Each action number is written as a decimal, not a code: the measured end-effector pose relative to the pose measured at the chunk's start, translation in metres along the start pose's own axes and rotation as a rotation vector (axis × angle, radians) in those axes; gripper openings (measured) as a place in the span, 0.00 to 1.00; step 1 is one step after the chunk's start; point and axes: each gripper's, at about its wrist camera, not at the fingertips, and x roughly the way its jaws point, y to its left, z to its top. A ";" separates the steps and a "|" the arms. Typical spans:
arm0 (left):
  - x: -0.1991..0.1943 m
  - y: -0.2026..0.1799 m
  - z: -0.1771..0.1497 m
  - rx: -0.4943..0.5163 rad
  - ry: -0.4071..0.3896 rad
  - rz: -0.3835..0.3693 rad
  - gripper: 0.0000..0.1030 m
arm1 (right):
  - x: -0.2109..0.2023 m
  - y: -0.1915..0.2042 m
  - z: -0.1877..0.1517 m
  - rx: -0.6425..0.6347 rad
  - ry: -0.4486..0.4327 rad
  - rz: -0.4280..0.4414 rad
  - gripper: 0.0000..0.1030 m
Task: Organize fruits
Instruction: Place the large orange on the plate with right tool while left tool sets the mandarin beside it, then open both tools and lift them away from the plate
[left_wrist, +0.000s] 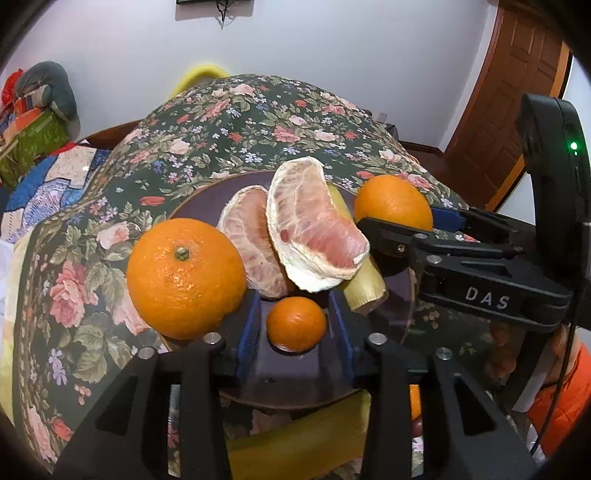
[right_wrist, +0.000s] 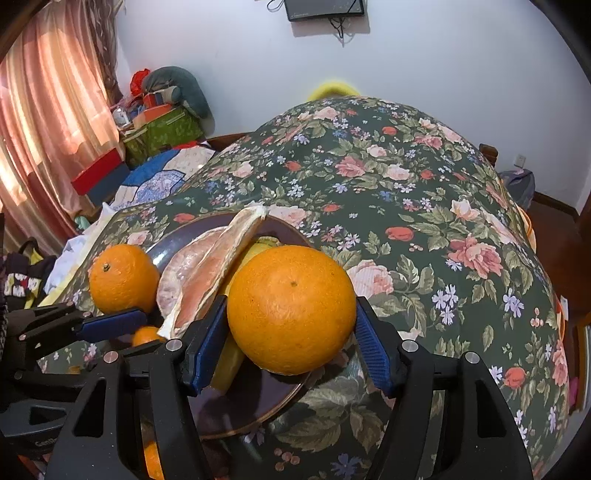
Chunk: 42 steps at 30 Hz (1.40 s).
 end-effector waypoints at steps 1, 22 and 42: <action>0.000 0.000 0.000 -0.004 0.001 -0.006 0.45 | 0.000 0.001 0.000 -0.009 -0.001 -0.007 0.62; -0.074 -0.009 -0.016 -0.008 -0.071 0.034 0.57 | -0.073 0.019 -0.017 -0.038 -0.073 -0.037 0.63; -0.070 0.014 -0.067 -0.041 0.061 0.069 0.60 | -0.077 0.046 -0.082 -0.043 0.028 -0.005 0.63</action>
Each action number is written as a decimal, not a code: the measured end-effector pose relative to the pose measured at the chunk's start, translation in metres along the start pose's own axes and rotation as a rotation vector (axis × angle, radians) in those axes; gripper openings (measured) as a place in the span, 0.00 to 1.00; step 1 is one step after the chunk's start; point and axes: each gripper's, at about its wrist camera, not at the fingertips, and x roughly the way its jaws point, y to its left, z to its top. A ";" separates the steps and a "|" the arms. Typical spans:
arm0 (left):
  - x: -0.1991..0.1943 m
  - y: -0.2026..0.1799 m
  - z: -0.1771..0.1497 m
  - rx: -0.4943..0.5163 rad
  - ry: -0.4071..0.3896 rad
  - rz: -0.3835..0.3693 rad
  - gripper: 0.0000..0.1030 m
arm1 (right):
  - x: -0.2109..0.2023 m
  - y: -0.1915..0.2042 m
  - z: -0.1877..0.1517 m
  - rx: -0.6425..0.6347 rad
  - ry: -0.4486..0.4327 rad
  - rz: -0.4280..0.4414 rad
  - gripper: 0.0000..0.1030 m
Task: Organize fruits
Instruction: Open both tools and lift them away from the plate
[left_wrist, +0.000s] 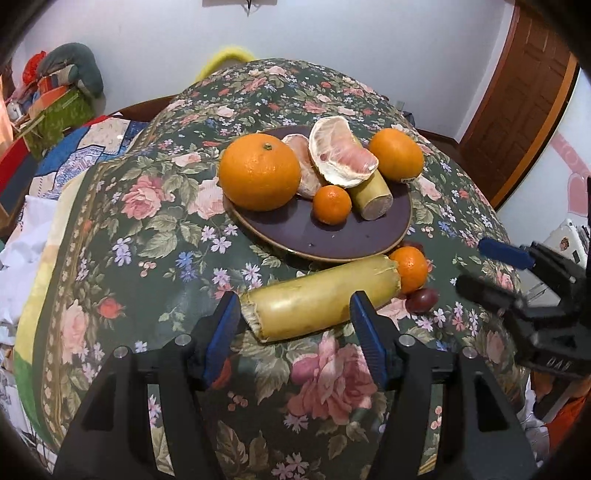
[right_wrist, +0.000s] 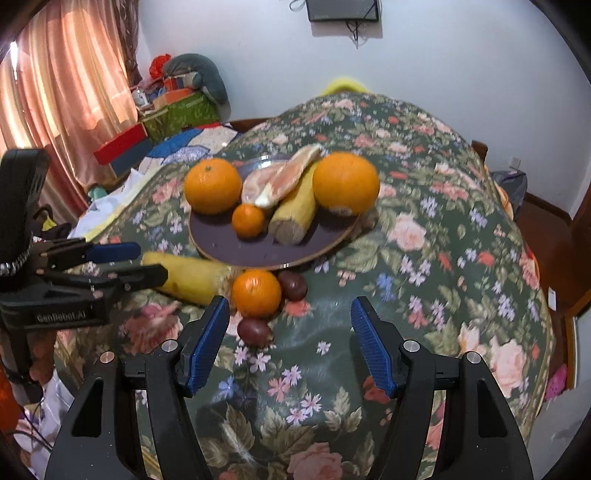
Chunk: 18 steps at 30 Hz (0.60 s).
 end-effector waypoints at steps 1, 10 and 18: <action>0.002 -0.001 0.002 0.004 -0.003 -0.001 0.60 | 0.002 -0.001 -0.001 0.003 0.008 0.004 0.63; 0.022 -0.016 0.015 0.089 0.001 -0.027 0.76 | 0.015 -0.008 -0.006 0.028 0.029 0.021 0.63; 0.025 -0.028 0.008 0.176 0.022 -0.036 0.76 | 0.012 -0.024 -0.006 0.054 0.021 0.002 0.63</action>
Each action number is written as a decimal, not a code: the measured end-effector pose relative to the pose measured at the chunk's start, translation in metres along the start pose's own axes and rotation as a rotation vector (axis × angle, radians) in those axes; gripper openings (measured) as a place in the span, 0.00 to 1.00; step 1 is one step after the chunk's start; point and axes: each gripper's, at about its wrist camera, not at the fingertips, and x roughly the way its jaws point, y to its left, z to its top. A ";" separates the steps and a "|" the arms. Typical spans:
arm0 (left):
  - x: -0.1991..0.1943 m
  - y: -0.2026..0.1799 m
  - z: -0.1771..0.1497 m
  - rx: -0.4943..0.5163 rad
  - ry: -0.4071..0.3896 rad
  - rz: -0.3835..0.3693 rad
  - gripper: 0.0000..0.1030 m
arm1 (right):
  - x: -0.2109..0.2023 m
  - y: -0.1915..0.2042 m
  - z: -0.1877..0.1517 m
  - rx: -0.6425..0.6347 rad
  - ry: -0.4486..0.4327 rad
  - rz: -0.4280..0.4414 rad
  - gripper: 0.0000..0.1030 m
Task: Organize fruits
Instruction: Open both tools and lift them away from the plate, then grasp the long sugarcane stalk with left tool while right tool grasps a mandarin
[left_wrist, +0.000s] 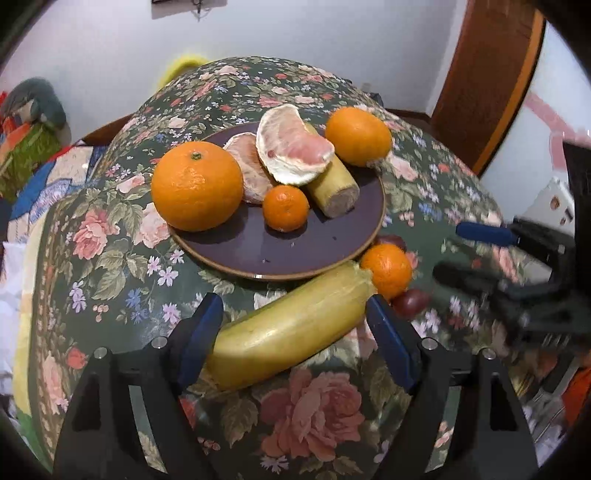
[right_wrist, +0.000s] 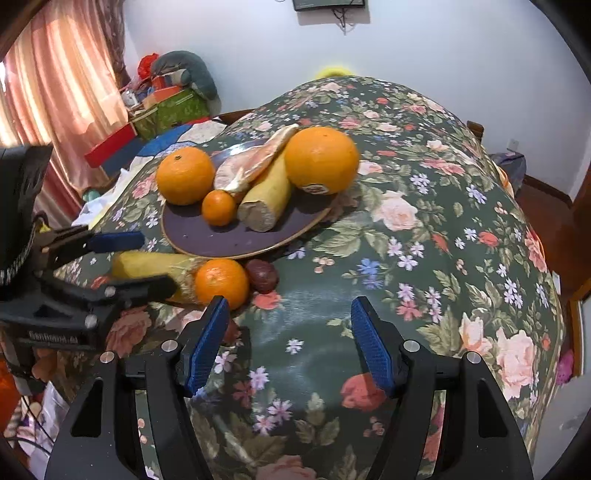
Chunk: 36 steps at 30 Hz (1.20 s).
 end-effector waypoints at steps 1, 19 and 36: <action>-0.001 -0.003 -0.003 0.017 0.003 0.012 0.73 | -0.001 -0.002 -0.001 0.008 -0.001 0.002 0.63; -0.010 -0.006 -0.025 -0.028 0.091 -0.053 0.48 | -0.019 0.005 -0.003 0.012 -0.033 0.035 0.63; -0.023 0.023 -0.043 -0.130 0.039 0.075 0.37 | 0.000 0.022 0.000 -0.014 -0.008 0.065 0.62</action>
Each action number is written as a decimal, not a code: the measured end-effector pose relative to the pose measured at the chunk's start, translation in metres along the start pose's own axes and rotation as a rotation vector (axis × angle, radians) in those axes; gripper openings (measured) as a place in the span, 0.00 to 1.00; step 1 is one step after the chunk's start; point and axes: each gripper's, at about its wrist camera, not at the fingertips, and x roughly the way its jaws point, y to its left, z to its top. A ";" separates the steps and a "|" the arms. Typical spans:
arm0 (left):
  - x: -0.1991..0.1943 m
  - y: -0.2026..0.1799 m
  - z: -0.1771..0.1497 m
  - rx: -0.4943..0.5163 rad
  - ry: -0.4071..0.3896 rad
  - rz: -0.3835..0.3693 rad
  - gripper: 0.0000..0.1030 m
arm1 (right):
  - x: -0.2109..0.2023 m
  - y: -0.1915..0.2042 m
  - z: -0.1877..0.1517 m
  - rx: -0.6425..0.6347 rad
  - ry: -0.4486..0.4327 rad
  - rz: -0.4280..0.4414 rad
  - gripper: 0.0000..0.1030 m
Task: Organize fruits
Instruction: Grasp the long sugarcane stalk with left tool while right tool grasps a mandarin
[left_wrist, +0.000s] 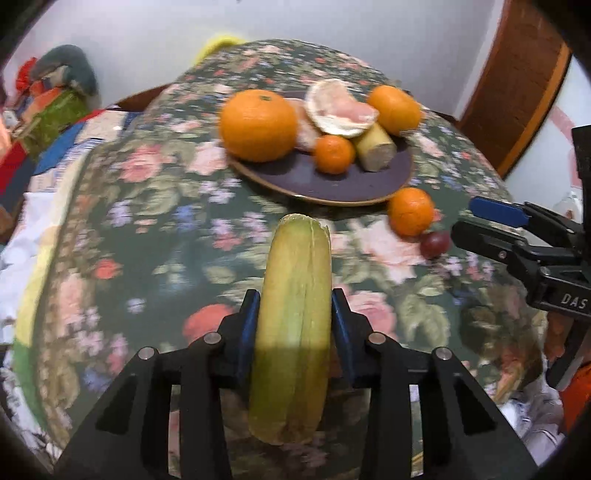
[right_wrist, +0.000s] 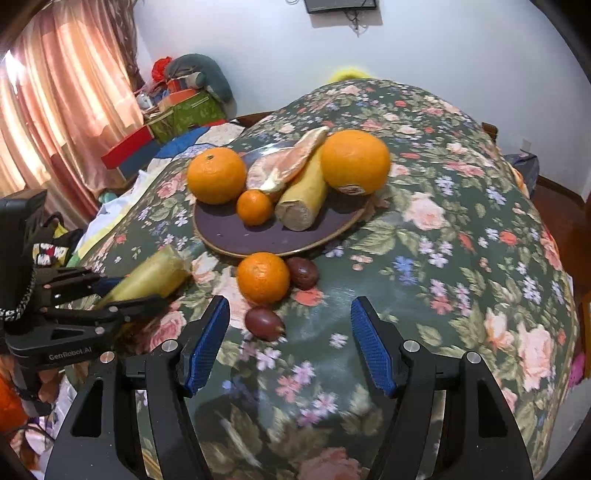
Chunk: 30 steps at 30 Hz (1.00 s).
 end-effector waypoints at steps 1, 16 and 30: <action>0.001 0.003 0.001 -0.001 0.002 -0.003 0.37 | 0.003 0.003 0.001 -0.006 -0.002 0.001 0.62; 0.023 0.001 0.026 -0.008 -0.006 -0.074 0.37 | 0.032 0.020 0.009 -0.032 0.045 0.007 0.42; -0.008 0.002 0.036 -0.035 -0.097 -0.086 0.36 | 0.013 0.021 0.013 -0.036 -0.005 0.011 0.33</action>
